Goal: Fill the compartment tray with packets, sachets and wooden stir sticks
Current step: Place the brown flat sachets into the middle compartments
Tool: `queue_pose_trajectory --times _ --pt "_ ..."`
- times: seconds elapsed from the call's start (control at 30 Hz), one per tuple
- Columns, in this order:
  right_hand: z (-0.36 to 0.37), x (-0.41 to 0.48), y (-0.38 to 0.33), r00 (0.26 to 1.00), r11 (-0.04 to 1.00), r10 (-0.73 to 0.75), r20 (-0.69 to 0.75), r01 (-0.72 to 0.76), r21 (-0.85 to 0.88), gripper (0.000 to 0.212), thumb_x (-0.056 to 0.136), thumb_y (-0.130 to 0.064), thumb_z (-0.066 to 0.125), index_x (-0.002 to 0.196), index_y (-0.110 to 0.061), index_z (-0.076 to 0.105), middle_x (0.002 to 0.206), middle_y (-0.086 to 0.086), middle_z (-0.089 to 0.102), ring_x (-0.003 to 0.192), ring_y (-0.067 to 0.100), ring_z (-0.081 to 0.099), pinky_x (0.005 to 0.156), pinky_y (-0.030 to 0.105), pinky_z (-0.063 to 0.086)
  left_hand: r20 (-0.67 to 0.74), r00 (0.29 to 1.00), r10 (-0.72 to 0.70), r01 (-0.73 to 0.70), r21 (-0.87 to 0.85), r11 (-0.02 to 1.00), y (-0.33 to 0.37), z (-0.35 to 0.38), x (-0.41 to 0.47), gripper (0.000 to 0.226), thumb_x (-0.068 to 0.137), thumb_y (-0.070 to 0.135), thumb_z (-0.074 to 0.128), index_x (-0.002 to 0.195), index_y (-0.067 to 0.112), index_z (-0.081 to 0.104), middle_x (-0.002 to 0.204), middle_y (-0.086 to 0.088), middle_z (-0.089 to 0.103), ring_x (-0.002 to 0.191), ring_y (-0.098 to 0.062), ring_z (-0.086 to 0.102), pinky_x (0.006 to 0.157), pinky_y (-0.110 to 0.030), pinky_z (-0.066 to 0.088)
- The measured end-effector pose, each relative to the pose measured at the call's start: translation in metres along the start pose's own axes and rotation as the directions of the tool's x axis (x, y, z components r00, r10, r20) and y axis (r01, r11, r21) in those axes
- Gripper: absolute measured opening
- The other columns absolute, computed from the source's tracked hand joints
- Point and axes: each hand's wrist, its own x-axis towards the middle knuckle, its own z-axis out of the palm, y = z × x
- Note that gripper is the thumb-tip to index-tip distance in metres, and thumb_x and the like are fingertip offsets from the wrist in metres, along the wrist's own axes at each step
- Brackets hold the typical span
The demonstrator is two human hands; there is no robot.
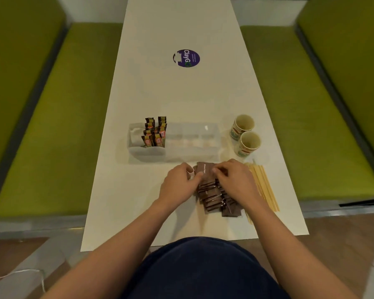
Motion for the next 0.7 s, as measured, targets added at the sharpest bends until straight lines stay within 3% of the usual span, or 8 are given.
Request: queue_pose_trajectory --times 0.17,0.3,0.4,0.47,0.57,0.63,0.7 --pt "0.005 0.02 -0.009 0.987 0.993 -0.014 0.157 0.032 -0.116 0.052 0.097 -0.048 0.056 0.145 -0.028 0.052 0.13 0.006 0.058 0.123 0.029 0.054 0.097 0.044 0.049 0.062 0.988 -0.142 0.149 -0.127 0.981 0.008 0.007 0.013 0.039 0.077 0.039 0.081 0.107 0.018 0.065 0.089 0.004 0.067 0.087 -0.017 0.065 0.074 -0.033 0.052" --pt "0.005 0.028 -0.009 0.967 0.984 -0.016 0.253 0.059 -0.166 0.06 0.093 -0.056 0.057 0.145 -0.026 0.052 0.132 0.006 0.052 0.125 0.029 0.05 0.099 0.046 0.048 0.137 0.971 -0.193 0.22 -0.216 0.951 0.008 -0.003 0.015 0.041 0.073 0.015 0.085 0.109 0.014 0.068 0.089 -0.002 0.068 0.085 -0.02 0.066 0.066 -0.028 0.049" --pt "-0.001 0.026 -0.002 0.975 0.986 -0.048 0.215 0.081 -0.148 0.049 0.098 -0.046 0.055 0.14 -0.022 0.057 0.127 0.006 0.053 0.121 0.029 0.051 0.097 0.046 0.049 0.129 0.973 -0.189 0.213 -0.209 0.954 0.003 -0.01 0.013 0.05 0.071 0.004 0.081 0.116 0.016 0.066 0.096 -0.006 0.068 0.086 -0.022 0.065 0.069 -0.03 0.052" --pt "-0.005 0.023 0.007 0.985 0.972 -0.058 0.165 0.094 -0.217 0.044 0.099 -0.037 0.053 0.138 -0.019 0.059 0.125 0.006 0.053 0.119 0.029 0.051 0.094 0.044 0.051 0.071 0.985 -0.155 0.164 -0.129 0.978 0.003 -0.013 0.011 0.047 0.078 0.012 0.076 0.123 0.019 0.064 0.107 -0.005 0.061 0.093 -0.02 0.061 0.08 -0.033 0.053" --pt "-0.009 0.02 0.016 0.989 0.954 -0.009 0.15 0.053 -0.296 0.047 0.099 -0.041 0.052 0.138 -0.015 0.056 0.133 0.009 0.049 0.128 0.03 0.045 0.098 0.044 0.048 0.011 0.998 -0.057 0.057 0.021 0.998 0.005 -0.009 0.013 0.048 0.083 0.041 0.074 0.127 0.025 0.062 0.119 0.0 0.052 0.106 -0.017 0.058 0.092 -0.036 0.051" --pt "-0.009 0.021 0.018 0.985 0.949 0.015 0.172 0.041 -0.312 0.049 0.098 -0.047 0.051 0.134 -0.015 0.059 0.136 0.009 0.048 0.13 0.03 0.042 0.1 0.046 0.047 0.031 0.999 0.012 -0.016 0.135 0.991 0.008 -0.006 0.016 0.05 0.083 0.051 0.074 0.126 0.027 0.064 0.116 0.002 0.052 0.106 -0.017 0.059 0.09 -0.038 0.053" --pt "-0.008 0.023 0.018 0.983 0.955 0.016 0.185 0.04 -0.295 0.049 0.097 -0.05 0.053 0.131 -0.016 0.06 0.135 0.008 0.049 0.13 0.03 0.043 0.1 0.047 0.047 0.028 0.999 0.046 -0.051 0.202 0.978 0.011 -0.005 0.017 0.04 0.083 0.048 0.075 0.117 0.029 0.067 0.107 0.006 0.051 0.101 -0.017 0.061 0.085 -0.038 0.054"
